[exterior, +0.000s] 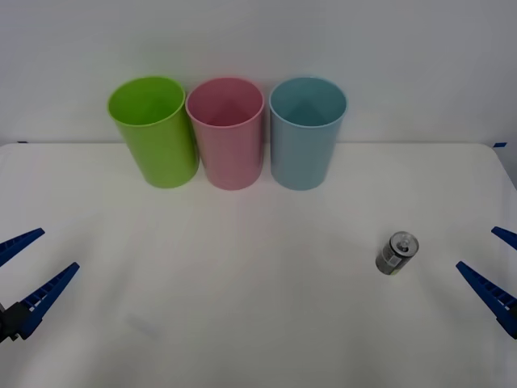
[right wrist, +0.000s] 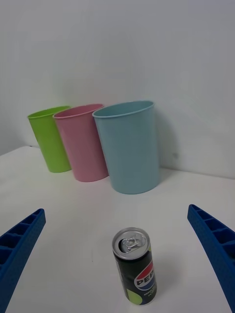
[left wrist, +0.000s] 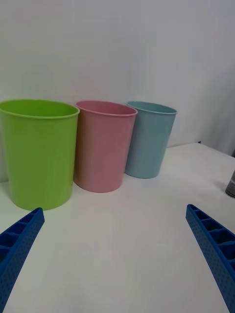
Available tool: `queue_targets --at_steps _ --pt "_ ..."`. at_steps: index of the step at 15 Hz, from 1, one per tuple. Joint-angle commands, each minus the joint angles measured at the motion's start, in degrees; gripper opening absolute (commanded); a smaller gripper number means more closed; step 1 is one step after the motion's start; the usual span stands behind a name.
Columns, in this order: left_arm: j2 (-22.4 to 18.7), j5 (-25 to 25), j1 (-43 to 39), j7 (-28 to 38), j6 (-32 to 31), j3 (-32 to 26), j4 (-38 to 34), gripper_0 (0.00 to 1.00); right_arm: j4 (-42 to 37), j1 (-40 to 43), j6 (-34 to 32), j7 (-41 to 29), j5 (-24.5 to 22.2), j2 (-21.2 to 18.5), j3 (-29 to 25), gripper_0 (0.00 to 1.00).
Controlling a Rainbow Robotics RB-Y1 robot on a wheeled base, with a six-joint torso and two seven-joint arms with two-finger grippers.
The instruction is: Grasp the object on the table and drop it into the matching bin: aluminum can to the light blue bin, PET bottle to the pink bin.
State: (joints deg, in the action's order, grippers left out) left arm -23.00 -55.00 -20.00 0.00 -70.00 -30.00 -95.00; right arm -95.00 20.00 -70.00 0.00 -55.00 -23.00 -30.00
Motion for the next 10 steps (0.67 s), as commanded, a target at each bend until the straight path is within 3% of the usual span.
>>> queue_targets --at_steps 1,2,10 --pt "0.0 0.0 0.0 0.0 0.0 0.0 0.0 1.0 0.0 0.0 0.0 0.0 0.0 0.0 0.0 1.0" --pt "0.0 0.0 0.0 0.0 0.0 0.0 0.0 1.0 0.87 0.39 -0.22 0.09 -0.81 1.38 0.38 1.0" --pt "0.0 0.0 0.0 0.0 0.0 0.0 0.0 1.0 0.69 4.17 1.45 1.85 -0.9 -1.17 1.0 1.0"
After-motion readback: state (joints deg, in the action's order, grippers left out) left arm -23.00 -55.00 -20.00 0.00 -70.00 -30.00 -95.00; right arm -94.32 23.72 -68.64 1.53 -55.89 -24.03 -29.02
